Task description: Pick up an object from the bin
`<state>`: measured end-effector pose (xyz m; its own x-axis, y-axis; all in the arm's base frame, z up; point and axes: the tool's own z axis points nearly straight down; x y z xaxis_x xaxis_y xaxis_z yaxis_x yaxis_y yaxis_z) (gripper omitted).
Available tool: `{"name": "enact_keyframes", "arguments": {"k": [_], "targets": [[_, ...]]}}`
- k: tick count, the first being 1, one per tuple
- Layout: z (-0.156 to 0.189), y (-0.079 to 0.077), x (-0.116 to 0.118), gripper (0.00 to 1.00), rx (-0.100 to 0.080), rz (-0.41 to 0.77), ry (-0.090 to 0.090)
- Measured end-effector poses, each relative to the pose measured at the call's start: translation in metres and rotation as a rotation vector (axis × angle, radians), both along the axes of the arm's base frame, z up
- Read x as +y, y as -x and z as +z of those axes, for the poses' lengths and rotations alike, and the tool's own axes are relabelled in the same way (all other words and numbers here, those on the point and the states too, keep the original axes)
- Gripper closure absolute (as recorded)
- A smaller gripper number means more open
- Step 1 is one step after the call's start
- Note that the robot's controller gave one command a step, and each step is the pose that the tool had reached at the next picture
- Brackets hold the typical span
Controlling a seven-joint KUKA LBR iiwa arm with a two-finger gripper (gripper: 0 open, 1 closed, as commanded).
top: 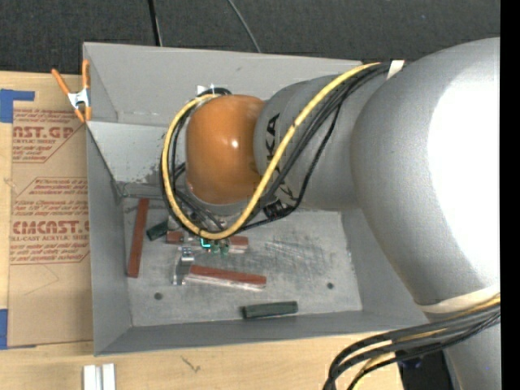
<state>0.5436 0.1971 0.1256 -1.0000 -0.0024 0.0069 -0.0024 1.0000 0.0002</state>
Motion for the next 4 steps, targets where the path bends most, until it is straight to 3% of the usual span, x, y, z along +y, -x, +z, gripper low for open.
{"name": "enact_keyframes", "arguments": {"k": [1, 2, 3, 4], "targets": [[0.004, -0.002, -0.001, 0.0, -0.007, -0.002, -0.001], [-0.05, 0.02, -0.053, 1.0, -0.019, 0.048, -0.006], [-0.05, 0.02, -0.053, 1.0, -0.019, 0.048, -0.006], [0.086, 0.005, -0.048, 1.0, -0.01, 0.059, -0.001]]}}
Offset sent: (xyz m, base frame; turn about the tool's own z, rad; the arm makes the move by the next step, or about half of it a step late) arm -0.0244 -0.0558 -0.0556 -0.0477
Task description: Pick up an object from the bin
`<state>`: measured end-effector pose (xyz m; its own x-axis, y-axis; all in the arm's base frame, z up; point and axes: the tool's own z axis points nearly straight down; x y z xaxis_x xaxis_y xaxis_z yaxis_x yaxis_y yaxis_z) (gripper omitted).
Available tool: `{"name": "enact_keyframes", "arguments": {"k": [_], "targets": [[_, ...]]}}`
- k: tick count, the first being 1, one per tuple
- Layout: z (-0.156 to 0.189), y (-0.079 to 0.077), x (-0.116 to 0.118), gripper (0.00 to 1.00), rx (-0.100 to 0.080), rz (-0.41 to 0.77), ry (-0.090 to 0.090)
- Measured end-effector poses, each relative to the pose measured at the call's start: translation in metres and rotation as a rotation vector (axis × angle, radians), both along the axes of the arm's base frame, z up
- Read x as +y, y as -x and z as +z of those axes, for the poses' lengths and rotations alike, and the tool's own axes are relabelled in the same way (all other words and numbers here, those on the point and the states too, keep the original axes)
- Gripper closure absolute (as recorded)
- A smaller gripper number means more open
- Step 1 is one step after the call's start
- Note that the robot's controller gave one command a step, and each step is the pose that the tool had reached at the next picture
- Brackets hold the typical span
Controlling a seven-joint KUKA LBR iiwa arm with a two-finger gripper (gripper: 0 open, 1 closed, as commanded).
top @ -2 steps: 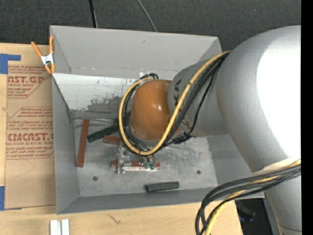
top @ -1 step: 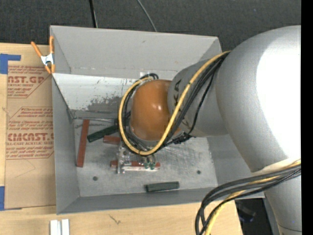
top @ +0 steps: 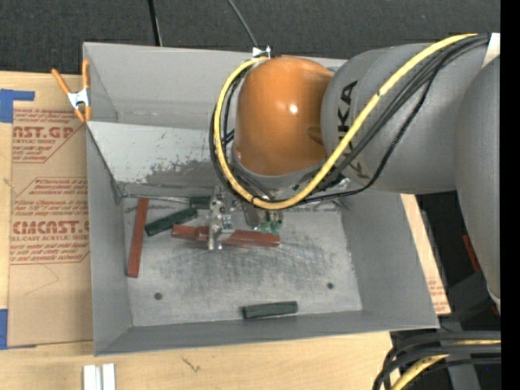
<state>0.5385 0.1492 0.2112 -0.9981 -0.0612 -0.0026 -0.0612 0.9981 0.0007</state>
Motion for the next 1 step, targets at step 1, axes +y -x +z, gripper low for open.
{"name": "enact_keyframes", "arguments": {"k": [1], "targets": [[-0.0003, 0.0002, -0.0001, 1.0, 0.001, 0.0, 0.0]]}}
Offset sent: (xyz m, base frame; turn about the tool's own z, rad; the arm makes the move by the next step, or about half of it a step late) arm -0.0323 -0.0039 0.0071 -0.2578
